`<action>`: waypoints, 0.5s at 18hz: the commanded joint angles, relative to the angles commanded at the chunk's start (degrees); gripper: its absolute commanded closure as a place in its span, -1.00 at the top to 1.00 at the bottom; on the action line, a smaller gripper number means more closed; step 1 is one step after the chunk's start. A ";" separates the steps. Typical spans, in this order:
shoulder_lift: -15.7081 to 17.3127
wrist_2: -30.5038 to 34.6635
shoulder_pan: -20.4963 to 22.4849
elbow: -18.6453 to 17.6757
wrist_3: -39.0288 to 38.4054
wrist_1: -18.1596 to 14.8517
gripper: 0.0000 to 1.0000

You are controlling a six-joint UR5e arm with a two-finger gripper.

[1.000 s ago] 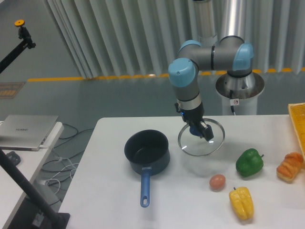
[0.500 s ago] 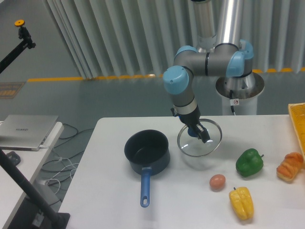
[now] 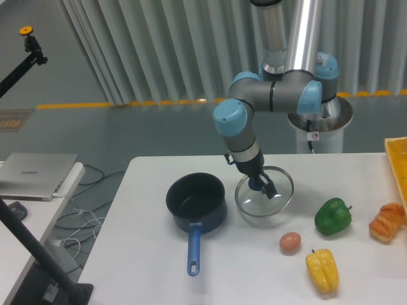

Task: Place the lid on the table
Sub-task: 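Lower the glass lid flat onto the table beside the saucepan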

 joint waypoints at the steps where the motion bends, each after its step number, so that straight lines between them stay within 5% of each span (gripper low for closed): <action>1: -0.09 0.00 -0.09 -0.09 0.09 0.00 -0.68; 9: -1.14 0.00 0.00 -0.09 0.26 1.05 -0.68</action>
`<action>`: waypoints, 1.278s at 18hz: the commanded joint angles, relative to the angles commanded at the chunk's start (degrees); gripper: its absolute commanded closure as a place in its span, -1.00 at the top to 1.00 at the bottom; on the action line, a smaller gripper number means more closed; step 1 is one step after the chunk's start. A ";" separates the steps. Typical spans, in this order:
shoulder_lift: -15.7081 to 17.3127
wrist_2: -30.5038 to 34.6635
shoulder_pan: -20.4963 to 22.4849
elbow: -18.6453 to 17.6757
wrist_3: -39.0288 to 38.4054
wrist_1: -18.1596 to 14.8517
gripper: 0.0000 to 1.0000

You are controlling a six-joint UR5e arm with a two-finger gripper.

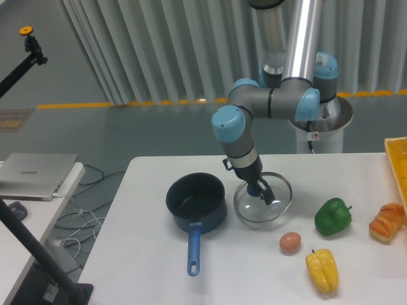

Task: Place the lid on the table
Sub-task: 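Lower the glass lid flat onto the table beside the saucepan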

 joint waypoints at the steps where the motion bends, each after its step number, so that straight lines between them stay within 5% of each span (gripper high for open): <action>1: 0.00 0.09 0.00 0.09 0.00 0.00 -0.68; 23: -1.93 0.53 0.00 0.26 -0.09 2.11 -0.65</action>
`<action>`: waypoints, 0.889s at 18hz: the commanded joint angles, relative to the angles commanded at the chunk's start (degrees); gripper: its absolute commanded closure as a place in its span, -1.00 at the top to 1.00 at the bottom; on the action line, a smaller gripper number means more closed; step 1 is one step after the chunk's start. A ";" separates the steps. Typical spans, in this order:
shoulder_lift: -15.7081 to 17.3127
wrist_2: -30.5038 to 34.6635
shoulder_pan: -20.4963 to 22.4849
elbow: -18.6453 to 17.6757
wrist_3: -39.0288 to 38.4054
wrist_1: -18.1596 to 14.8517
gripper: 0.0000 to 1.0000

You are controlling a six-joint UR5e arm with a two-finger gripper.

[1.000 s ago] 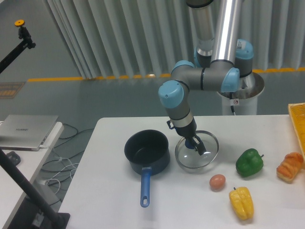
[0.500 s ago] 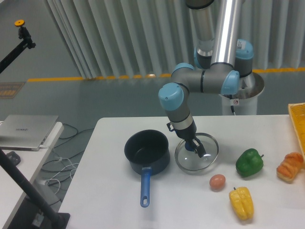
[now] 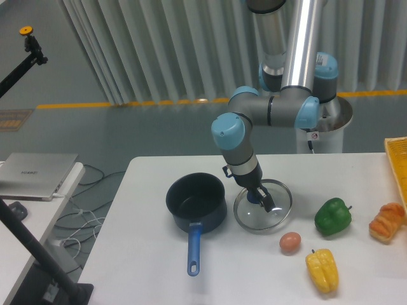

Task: Place the lid on the table
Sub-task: 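Lower the glass lid flat onto the table beside the saucepan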

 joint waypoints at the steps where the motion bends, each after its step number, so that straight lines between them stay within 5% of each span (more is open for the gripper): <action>1: 0.00 0.09 0.00 0.00 0.00 0.00 -0.63; 16: -0.26 0.18 0.00 0.09 -0.35 0.79 -0.47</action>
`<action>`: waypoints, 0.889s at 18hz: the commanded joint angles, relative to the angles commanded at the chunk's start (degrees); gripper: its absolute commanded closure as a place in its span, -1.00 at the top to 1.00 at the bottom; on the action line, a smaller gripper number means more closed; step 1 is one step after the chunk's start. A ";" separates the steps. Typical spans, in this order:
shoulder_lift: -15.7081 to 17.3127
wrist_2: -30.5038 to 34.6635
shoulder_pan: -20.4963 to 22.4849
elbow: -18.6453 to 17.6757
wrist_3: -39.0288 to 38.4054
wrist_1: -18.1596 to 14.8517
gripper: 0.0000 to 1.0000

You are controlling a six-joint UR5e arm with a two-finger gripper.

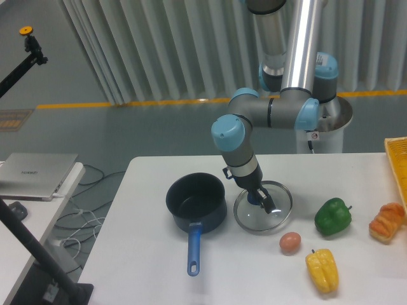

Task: Place the lid on the table
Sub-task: 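Lower the glass lid flat onto the table beside the saucepan, then open the gripper to release the lid knob and lift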

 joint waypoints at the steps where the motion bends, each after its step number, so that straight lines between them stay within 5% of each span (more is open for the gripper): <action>1: -0.17 0.00 0.00 0.00 0.00 0.09 -0.47; 6: -0.97 1.32 0.00 0.00 -0.18 0.62 -0.44; 16: -0.88 1.32 0.00 0.00 -0.09 0.62 0.25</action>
